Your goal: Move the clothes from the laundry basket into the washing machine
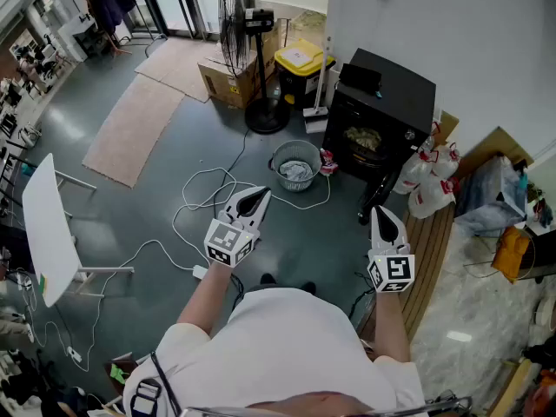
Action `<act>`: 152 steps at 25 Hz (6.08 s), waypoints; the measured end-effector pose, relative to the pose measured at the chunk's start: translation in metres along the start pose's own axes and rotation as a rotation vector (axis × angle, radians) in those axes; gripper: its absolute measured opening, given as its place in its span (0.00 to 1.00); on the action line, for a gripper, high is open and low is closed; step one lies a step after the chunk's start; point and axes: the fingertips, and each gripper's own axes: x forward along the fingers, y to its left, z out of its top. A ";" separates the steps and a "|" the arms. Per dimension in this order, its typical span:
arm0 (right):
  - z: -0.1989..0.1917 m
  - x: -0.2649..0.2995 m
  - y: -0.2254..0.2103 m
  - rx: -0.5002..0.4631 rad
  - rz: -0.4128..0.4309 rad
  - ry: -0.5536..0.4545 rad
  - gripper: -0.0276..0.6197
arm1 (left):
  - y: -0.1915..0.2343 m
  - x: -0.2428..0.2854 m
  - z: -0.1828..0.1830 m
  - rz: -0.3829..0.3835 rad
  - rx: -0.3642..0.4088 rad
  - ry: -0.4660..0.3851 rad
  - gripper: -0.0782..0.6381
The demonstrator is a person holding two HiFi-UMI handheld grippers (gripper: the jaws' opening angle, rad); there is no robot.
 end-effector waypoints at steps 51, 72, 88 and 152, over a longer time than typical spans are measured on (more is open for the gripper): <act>-0.075 0.048 -0.095 0.034 0.076 0.099 0.06 | -0.028 0.126 -0.047 0.014 -0.016 0.094 0.12; -0.070 0.322 -0.136 0.053 -0.015 0.146 0.06 | 0.200 0.322 -0.017 -0.095 0.016 0.122 0.12; -0.081 0.423 -0.150 0.056 -0.017 0.215 0.06 | 0.280 0.385 -0.031 -0.122 -0.022 0.161 0.12; -0.451 0.652 -0.087 -0.131 0.726 0.544 0.06 | 0.363 0.423 -0.418 0.355 -0.313 0.378 0.12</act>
